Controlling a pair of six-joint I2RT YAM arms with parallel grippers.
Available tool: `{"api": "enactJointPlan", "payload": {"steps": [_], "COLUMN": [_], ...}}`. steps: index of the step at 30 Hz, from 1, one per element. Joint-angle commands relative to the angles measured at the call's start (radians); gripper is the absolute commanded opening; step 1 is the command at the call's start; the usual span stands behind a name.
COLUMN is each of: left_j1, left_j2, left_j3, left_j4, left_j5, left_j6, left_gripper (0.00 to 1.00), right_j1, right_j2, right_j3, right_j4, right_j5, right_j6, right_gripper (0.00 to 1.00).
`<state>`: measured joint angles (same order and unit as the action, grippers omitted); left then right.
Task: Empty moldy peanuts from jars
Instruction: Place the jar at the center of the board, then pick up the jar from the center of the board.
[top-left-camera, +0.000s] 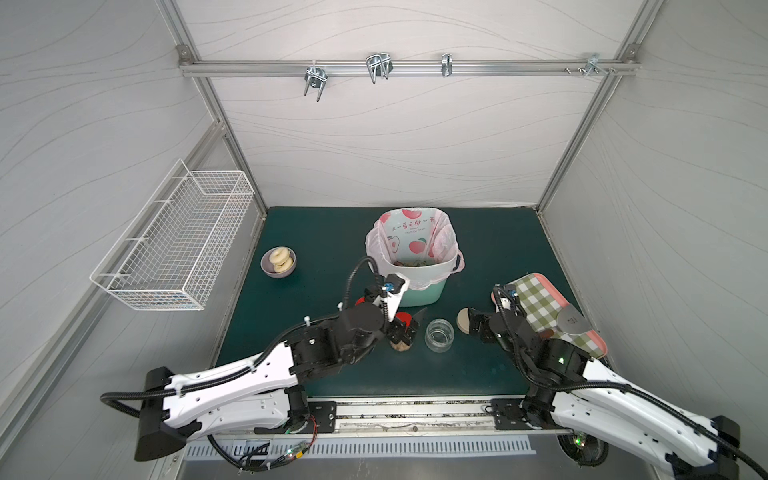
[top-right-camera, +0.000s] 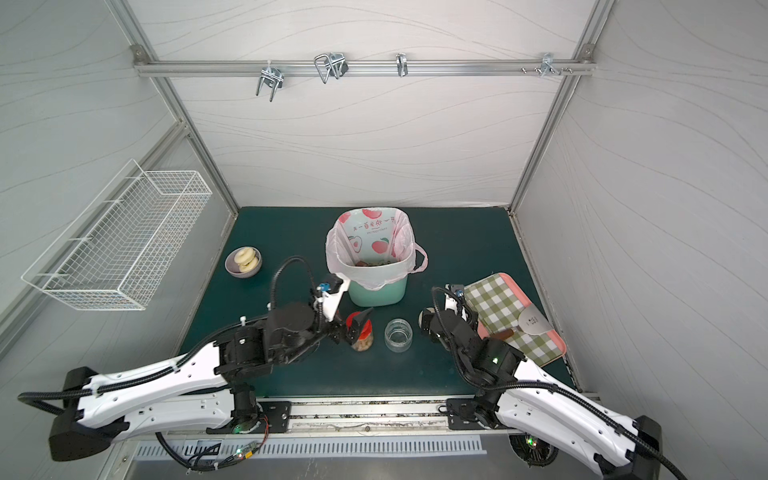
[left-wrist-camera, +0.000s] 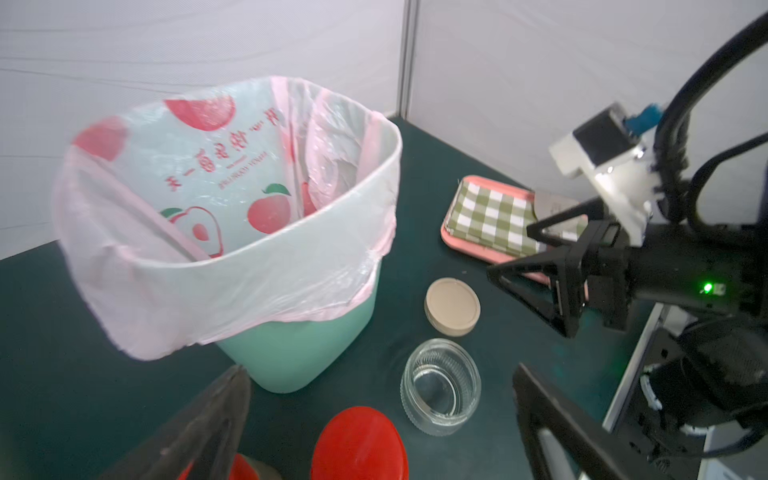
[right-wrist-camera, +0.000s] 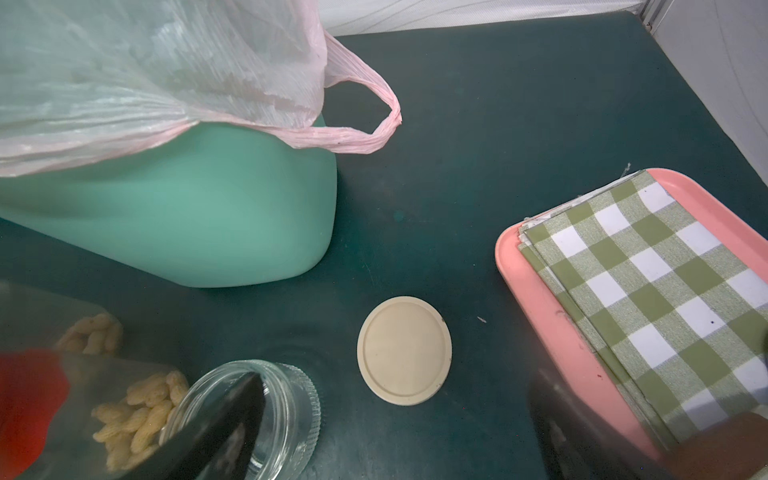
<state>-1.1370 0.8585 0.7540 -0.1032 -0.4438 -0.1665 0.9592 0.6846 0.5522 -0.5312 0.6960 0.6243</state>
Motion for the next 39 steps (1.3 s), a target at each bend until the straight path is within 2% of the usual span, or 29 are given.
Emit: {"api": "enactJointPlan", "payload": {"steps": [1, 5, 9, 12, 18, 27, 33, 39], "left_j1": [0.067, 0.174, 0.217, 0.23, 0.292, 0.518, 0.558, 0.565], "left_j2": [-0.16, -0.349, -0.49, -0.561, -0.579, -0.49, -0.479, -0.462], "left_j3": [-0.091, -0.194, -0.246, -0.284, -0.304, -0.313, -0.326, -0.324], "left_j4": [0.102, 0.037, -0.028, -0.046, -0.078, -0.086, -0.092, -0.086], "left_j5": [-0.077, -0.107, -0.178, -0.24, -0.233, 0.021, 0.04, 0.057], "left_j6": [-0.065, -0.119, -0.121, -0.116, -0.109, -0.221, -0.22, -0.222], "left_gripper": [0.99, 0.99, 0.99, 0.99, 0.97, 0.98, 0.99, 0.99], "right_j1": [-0.011, -0.013, -0.014, -0.013, 0.017, 0.167, 0.211, 0.216], "right_j2": [0.038, 0.061, 0.099, 0.146, 0.301, 0.508, 0.658, 0.794], "right_j3": [0.041, 0.061, 0.141, 0.217, 0.392, 0.567, 0.637, 0.695], "right_j4": [-0.01, 0.036, 0.012, -0.034, -0.162, -0.221, -0.222, -0.221], "right_j5": [-0.007, -0.132, -0.298, -0.404, -0.556, -0.57, -0.53, -0.545], "right_j6": [0.007, -0.086, -0.17, -0.209, -0.232, -0.209, -0.196, -0.189], "right_gripper": [0.99, 0.99, 0.99, 0.99, 0.99, 0.99, 0.99, 0.99]}}
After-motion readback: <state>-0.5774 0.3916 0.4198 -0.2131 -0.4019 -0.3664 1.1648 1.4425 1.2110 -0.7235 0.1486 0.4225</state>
